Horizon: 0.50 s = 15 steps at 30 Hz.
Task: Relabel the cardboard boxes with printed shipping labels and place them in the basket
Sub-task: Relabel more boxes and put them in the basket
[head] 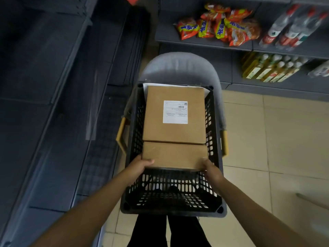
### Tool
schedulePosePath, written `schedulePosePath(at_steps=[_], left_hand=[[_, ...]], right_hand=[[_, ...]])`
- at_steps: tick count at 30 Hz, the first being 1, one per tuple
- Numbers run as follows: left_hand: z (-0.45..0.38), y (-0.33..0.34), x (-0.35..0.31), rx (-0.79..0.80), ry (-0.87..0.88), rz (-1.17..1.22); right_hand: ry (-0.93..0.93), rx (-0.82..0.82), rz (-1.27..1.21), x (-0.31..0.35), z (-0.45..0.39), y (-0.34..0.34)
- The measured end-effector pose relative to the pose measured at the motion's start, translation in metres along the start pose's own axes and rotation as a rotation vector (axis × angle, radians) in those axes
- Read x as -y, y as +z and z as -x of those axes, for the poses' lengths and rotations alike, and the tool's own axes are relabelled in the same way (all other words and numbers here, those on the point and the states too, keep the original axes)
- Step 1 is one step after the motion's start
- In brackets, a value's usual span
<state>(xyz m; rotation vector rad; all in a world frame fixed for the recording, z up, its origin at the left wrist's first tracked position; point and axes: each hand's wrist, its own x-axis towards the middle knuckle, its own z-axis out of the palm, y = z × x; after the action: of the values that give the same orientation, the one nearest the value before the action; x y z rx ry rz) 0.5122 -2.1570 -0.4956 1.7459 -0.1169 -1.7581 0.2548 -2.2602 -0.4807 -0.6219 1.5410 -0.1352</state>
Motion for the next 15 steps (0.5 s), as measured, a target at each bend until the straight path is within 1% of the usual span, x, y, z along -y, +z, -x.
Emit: schedulePosePath(at_steps=[3,6,10,13,15], left_hand=[[-0.011,-0.004,0.005,-0.006,-0.019,-0.002],[-0.018,-0.004,0.013,-0.061,-0.037,-0.058],[-0.020,-0.001,0.010,-0.136,-0.061,-0.038],[-0.017,-0.001,0.004,-0.168,-0.037,-0.141],[-0.015,0.001,0.000,-0.210,-0.013,-0.231]], right_hand=[[0.009,0.006,0.046,-0.003,-0.010,0.004],[0.014,0.000,0.107,-0.008,-0.021,0.005],[0.061,-0.013,0.174,-0.009,-0.030,0.007],[0.064,-0.035,0.235,-0.006,-0.031,0.008],[0.013,-0.066,0.376,-0.004,-0.028,0.010]])
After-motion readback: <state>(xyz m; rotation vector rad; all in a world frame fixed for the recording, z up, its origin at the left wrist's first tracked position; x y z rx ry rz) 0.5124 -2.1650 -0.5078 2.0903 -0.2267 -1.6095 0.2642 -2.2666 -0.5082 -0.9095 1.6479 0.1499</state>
